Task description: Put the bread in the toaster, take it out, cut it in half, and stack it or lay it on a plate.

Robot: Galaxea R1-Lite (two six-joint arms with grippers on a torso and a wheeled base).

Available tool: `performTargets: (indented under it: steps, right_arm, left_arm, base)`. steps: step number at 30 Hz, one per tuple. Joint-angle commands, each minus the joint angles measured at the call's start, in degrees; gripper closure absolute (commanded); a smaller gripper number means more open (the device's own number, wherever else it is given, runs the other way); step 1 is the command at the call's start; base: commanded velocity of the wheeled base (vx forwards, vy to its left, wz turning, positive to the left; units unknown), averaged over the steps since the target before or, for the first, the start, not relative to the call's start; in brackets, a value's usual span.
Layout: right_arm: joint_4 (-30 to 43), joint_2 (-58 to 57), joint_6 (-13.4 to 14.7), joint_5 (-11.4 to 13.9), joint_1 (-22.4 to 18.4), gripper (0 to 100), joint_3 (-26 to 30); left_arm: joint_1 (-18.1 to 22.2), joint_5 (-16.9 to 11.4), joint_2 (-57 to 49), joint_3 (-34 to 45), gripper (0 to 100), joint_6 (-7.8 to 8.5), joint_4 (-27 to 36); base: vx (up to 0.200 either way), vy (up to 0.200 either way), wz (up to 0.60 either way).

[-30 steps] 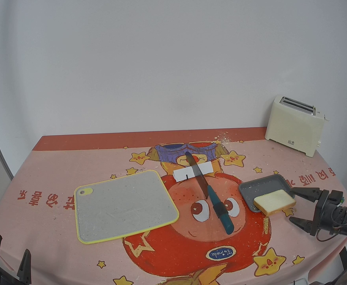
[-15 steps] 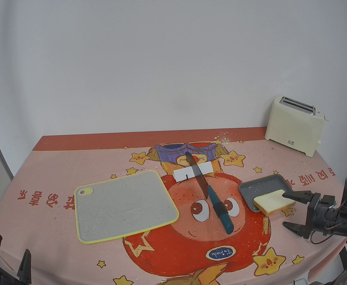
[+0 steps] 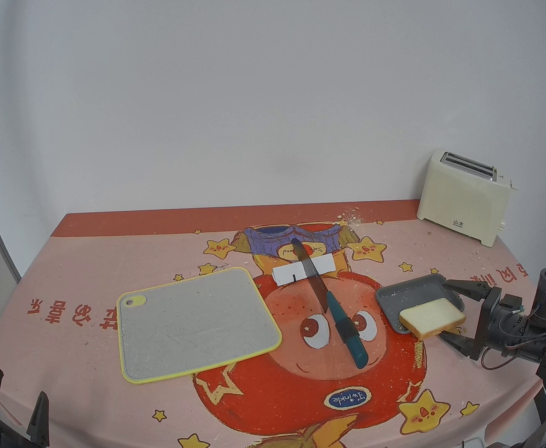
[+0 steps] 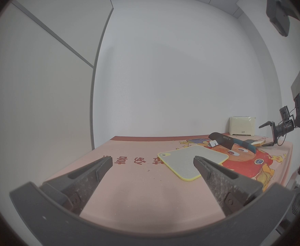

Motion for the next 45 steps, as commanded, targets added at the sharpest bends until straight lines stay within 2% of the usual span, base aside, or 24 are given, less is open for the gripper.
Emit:
performTargets:
  steps: [1,17,18,31,36,45]
  right_arm:
    - [-1.5,2.8,0.1,-0.1,-0.1,0,0.2]
    - [-1.8,3.6,0.1,-0.1,0.0,0,-1.2]
    - [-1.8,3.6,0.1,-0.1,0.0,100,-1.2]
    - [-2.2,9.4,-0.4,-0.5,0.2,100,-0.8]
    - [-5.2,8.2,-0.3,-0.6,0.2,100,0.0]
    - [-5.5,-0.3,-0.7,-0.7,0.1,100,-0.8]
  left_arm:
    - [0.0,0.1,-0.7,1.0,0,0.00,0.0]
    - [0.0,0.1,-0.7,1.0,0,0.00,0.0]
    - [0.0,0.1,-0.7,1.0,0,0.00,0.0]
    - [0.0,0.1,-0.6,1.0,0,0.00,0.0]
    - [0.0,0.1,-0.6,1.0,0,-0.09,0.0]
    - [0.0,0.0,-0.7,1.0,0,-0.09,0.0]
  base:
    - [0.000,0.000,0.00]
    - [0.000,0.000,0.00]
    - [0.000,0.000,0.00]
    - [0.000,0.000,0.00]
    - [0.000,0.000,0.00]
    - [0.000,0.000,0.00]
